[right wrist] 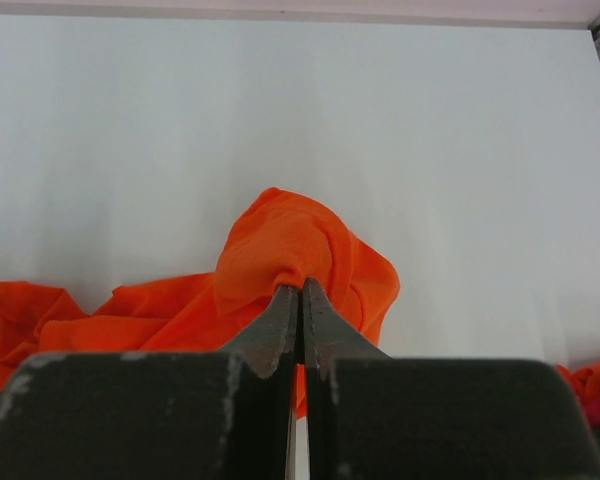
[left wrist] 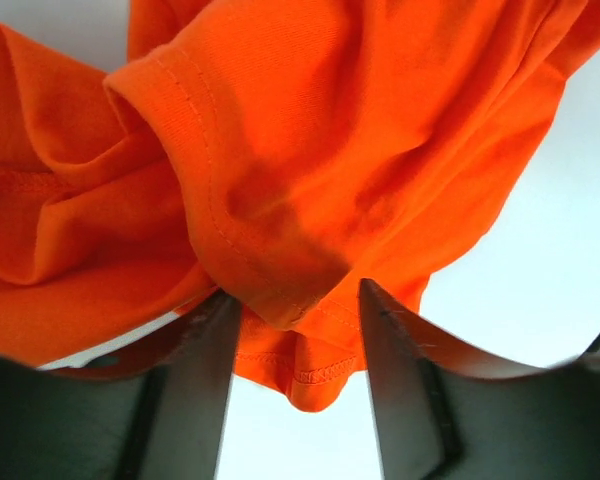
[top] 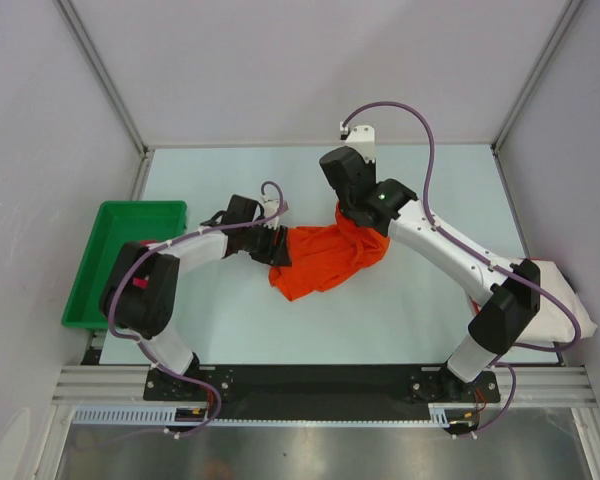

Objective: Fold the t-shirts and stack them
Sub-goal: Flatten out the tshirt

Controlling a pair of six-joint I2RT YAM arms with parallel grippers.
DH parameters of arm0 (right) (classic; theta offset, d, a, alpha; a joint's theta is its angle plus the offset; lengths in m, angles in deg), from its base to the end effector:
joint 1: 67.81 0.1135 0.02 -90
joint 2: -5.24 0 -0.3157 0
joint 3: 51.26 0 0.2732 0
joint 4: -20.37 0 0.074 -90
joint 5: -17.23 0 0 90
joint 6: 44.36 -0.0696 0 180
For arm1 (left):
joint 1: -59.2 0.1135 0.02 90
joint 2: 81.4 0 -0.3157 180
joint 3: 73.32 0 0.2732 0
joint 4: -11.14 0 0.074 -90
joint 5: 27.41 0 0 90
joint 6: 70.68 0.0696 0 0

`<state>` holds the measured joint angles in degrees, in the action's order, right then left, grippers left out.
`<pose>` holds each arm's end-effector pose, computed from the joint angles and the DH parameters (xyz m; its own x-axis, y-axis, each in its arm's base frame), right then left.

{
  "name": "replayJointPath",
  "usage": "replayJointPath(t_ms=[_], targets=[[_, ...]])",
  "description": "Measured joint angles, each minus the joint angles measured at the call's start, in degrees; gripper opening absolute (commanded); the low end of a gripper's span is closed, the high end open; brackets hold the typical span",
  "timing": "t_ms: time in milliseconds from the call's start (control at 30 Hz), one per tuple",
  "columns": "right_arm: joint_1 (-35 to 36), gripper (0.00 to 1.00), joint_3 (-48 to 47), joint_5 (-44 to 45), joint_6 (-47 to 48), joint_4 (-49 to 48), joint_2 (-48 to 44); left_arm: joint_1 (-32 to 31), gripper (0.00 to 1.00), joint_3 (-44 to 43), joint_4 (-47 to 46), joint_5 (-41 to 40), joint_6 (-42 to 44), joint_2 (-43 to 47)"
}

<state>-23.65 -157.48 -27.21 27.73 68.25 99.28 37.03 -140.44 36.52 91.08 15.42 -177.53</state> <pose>0.3280 0.2493 0.4144 -0.4204 -0.1081 -0.9009 0.0604 0.9873 -0.1467 0.3314 -0.1709 0.1850 -0.7912 0.2578 -0.5545 0.5363 0.7283 -0.4265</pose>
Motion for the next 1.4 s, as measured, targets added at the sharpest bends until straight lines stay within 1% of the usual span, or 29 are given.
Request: replayJointPath(t_ms=[133, 233, 333, 567, 700, 767, 833, 900, 967, 1033, 1233, 1333, 1400], targets=[[0.0, 0.0, 0.0, -0.2, -0.1, -0.4, 0.0, 0.0, 0.46, 0.3, 0.4, -1.6, -0.6, 0.9], [0.0, 0.0, 0.1, -0.4, -0.4, -0.5, 0.0, 0.0, 0.29, 0.4, 0.7, -2.4, -1.0, 2.0], [0.0, 0.0, 0.5, -0.6, -0.7, -0.8, 0.0, 0.0, 0.22, 0.5, 0.8, -3.2, -1.4, 2.7], [0.0, 0.0, 1.5, -1.0, -1.7, -1.1, 0.0, -0.2, 0.21, 1.5, 1.6, -4.4, -1.7, 4.1], [0.3, 0.0, 1.9, -1.0, -2.1, -1.2, 0.0, -0.3, 0.24, 1.5, 1.7, -4.3, -1.7, 4.1], [0.4, 0.0, 1.9, -1.0, -2.2, -1.2, 0.0, -0.3, 0.28, 1.5, 1.7, -4.3, -1.7, 4.1], [0.6, 0.0, 1.9, -1.0, -2.5, -1.2, 0.0, -0.6, 0.28, 1.5, 1.7, -4.3, -1.7, 4.0], [0.7, 0.0, 2.2, -1.0, -2.8, -1.2, 0.0, -0.8, 0.24, 1.5, 1.7, -4.2, -1.9, 3.7], [0.7, 0.0, 2.5, -1.0, -3.1, -1.2, 0.0, -1.1, 0.14, 1.5, 1.7, -4.1, -2.1, 3.1], [0.8, 0.0, 2.7, -1.0, -3.1, -1.2, 0.0, -1.5, 0.0, 1.5, 1.7, -4.0, -2.3, 2.6], [0.8, 0.0, 2.8, -1.0, -3.1, -1.2, 0.0, -2.3, 0.0, 1.5, 2.4, -5.3, -2.1, 2.3], [0.8, 0.0, 2.8, -1.0, -3.1, -1.2, 0.0, -2.6, 0.0, 0.7, 5.1, -9.4, -0.9, 2.5], [0.8, 0.0, 2.8, -0.9, -3.1, -1.2, 0.0, -2.8, 0.0, -1.8, 8.9, -13.6, 0.6, 2.7]])
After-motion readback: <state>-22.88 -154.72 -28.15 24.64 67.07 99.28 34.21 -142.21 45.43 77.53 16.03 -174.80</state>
